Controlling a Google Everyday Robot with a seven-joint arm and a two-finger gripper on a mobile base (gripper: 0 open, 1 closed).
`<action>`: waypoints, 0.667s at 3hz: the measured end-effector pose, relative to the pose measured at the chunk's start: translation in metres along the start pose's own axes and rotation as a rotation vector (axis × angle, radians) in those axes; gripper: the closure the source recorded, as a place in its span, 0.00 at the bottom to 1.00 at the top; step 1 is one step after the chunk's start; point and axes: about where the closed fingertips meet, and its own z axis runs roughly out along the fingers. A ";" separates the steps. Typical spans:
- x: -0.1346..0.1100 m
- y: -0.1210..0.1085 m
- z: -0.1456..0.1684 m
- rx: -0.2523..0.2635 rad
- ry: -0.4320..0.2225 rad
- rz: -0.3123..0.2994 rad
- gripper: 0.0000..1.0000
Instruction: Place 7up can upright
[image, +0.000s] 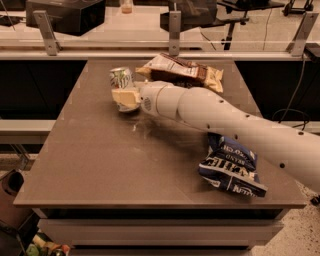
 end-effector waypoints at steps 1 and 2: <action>0.004 -0.001 0.002 -0.002 -0.038 0.022 1.00; 0.007 -0.002 0.004 -0.004 -0.053 0.032 1.00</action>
Offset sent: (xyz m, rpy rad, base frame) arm 0.0053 -0.0018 -0.0149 0.1022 -0.0207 -0.0245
